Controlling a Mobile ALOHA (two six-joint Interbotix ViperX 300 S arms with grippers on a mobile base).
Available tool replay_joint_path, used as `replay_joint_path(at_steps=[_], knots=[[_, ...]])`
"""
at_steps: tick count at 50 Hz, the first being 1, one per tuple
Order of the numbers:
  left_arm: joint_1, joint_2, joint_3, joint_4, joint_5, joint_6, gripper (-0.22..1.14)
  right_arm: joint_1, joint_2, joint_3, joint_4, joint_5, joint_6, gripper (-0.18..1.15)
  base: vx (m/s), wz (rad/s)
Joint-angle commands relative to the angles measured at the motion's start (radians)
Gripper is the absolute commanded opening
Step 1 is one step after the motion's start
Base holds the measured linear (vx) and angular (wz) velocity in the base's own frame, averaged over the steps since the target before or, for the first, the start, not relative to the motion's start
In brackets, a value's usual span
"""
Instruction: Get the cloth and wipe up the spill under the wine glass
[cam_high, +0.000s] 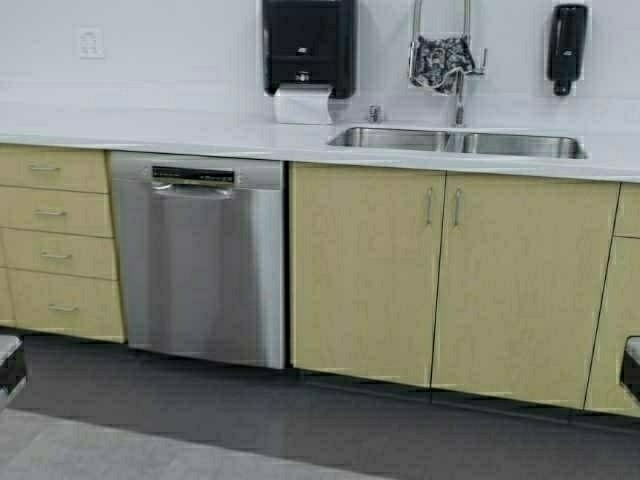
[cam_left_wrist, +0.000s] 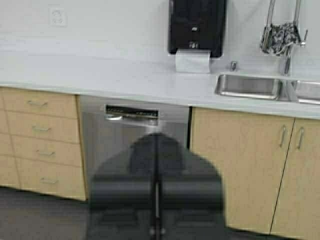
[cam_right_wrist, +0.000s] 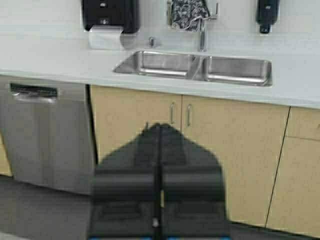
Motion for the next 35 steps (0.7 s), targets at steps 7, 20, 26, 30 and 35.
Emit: replay_joint_path(at_steps=[7,20,26,30,35], knots=[[0.002,0.009,-0.014,0.003,-0.012,0.000,0.02,0.002,0.005,-0.015,0.000,-0.012,0.002,0.05,0.32,-0.13],[0.002,-0.005,-0.006,0.002,-0.012,-0.020,0.02,0.002,0.005,-0.020,0.000,-0.015,0.002,0.05,0.32,-0.19],[0.002,-0.017,0.012,0.003,-0.012,-0.029,0.02,0.002,0.012,-0.023,0.000,-0.025,-0.002,0.05,0.33,-0.25],[0.000,-0.017,0.012,0.002,-0.012,-0.028,0.02,0.002,0.028,-0.026,-0.002,-0.051,-0.002,0.05,0.34,-0.26],[0.000,-0.017,0.012,0.002,-0.012,-0.028,0.02,0.000,0.043,-0.028,-0.002,-0.061,0.002,0.05,0.34,-0.24]])
